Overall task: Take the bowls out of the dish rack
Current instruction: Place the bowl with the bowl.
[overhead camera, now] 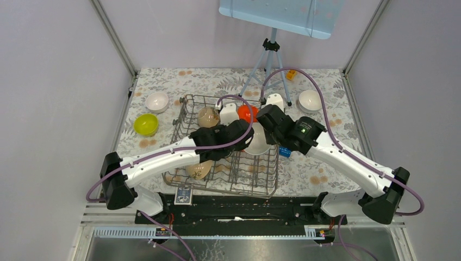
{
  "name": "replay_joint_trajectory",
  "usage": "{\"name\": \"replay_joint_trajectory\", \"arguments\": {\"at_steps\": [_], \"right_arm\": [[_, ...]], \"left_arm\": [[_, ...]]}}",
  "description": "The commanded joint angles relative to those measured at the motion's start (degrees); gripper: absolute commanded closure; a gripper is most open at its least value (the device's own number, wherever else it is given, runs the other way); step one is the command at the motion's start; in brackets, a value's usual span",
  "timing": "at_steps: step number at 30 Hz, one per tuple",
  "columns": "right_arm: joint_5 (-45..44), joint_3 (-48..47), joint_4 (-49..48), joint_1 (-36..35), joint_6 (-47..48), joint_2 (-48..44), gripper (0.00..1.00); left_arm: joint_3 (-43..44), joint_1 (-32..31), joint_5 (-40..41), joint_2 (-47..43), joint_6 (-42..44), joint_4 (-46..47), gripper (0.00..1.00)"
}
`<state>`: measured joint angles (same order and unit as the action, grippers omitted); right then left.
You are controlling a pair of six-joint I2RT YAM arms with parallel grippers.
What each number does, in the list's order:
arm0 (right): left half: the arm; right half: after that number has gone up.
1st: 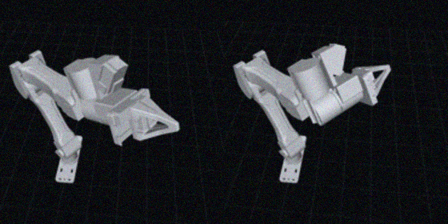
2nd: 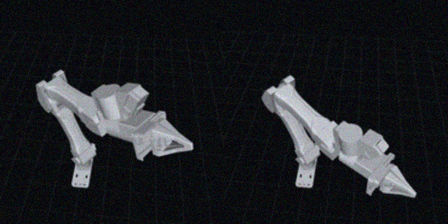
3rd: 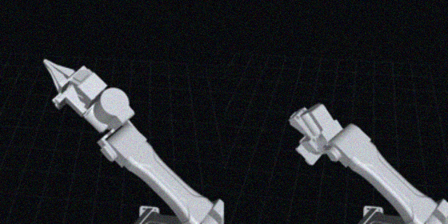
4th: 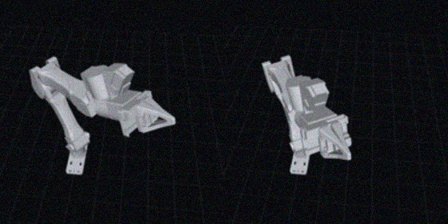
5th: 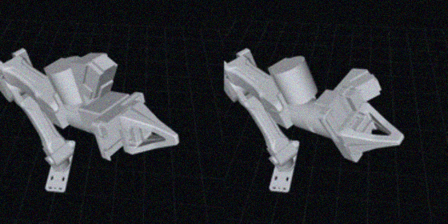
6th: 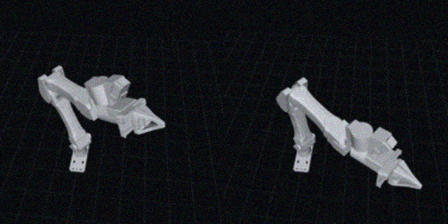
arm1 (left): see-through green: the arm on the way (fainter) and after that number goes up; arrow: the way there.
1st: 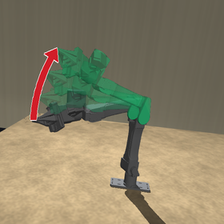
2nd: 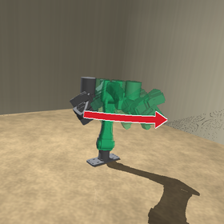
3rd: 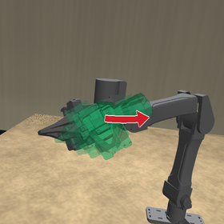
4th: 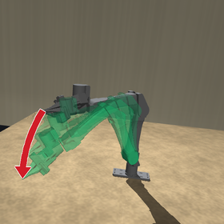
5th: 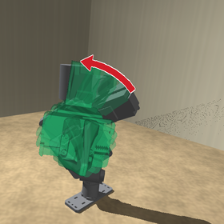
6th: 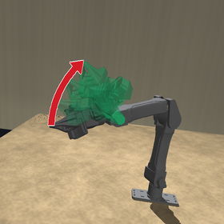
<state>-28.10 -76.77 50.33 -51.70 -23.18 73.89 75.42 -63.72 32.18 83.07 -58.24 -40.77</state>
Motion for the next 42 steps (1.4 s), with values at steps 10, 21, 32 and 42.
{"name": "replay_joint_trajectory", "arguments": {"at_steps": [10, 21, 32, 42], "right_arm": [[-3.3, 0.8, -1.0, 0.0, 0.2, 1.0, 0.8], [-3.1, 0.2, -0.2, 0.0, 0.2, -0.3, 1.0], [3.9, -3.4, -2.1, 14.0, 3.3, 0.5, 1.0], [9.1, 4.0, -13.4, 44.2, -9.6, -1.8, 1.0]], "left_arm": [[2.0, 0.4, 1.2, -2.6, -0.9, 4.4, 1.0], [-1.8, 0.9, -1.4, -5.6, -1.0, 7.6, 0.43], [-8.6, 1.0, -0.3, -17.4, 0.7, 7.4, 0.01], [-22.4, 1.3, 4.7, -34.0, 0.3, 9.8, 0.01]]}}
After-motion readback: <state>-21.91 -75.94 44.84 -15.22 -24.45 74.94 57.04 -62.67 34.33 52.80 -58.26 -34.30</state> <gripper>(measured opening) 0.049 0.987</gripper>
